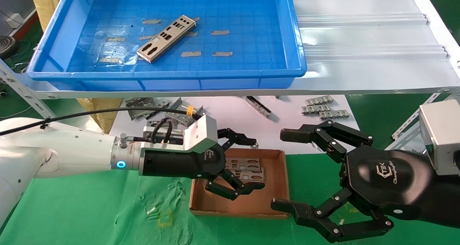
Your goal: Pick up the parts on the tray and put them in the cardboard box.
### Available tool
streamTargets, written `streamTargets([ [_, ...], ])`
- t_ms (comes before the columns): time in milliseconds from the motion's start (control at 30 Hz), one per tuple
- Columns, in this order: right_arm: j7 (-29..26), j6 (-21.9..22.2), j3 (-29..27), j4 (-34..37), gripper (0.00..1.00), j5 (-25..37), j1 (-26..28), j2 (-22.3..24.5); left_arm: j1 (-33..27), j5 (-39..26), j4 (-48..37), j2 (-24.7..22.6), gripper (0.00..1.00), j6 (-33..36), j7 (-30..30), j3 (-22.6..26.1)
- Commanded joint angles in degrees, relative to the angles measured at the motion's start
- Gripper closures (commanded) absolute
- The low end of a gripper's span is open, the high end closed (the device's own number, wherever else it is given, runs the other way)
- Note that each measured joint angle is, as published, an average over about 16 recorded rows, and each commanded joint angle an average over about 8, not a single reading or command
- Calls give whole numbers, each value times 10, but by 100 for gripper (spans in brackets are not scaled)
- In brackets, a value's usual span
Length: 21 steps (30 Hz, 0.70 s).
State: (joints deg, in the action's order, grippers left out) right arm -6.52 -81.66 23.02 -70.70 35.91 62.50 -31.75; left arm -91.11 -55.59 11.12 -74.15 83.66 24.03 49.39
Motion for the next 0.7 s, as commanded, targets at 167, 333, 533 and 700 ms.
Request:
streamTargets([
  [167,0,0,0,0,0,0,0,0,-2,11,-7,4,0,19,-5,-5],
  [333,0,0,0,0,0,0,0,0,-1,6,-5,3,0,11,-3,-3],
  [533,0,0,0,0,0,0,0,0,0,3,-1,2,0,5,-3,-2],
  [700,0,0,0,0,0,0,0,0,9,6,18,13,0,3,-13,-12],
])
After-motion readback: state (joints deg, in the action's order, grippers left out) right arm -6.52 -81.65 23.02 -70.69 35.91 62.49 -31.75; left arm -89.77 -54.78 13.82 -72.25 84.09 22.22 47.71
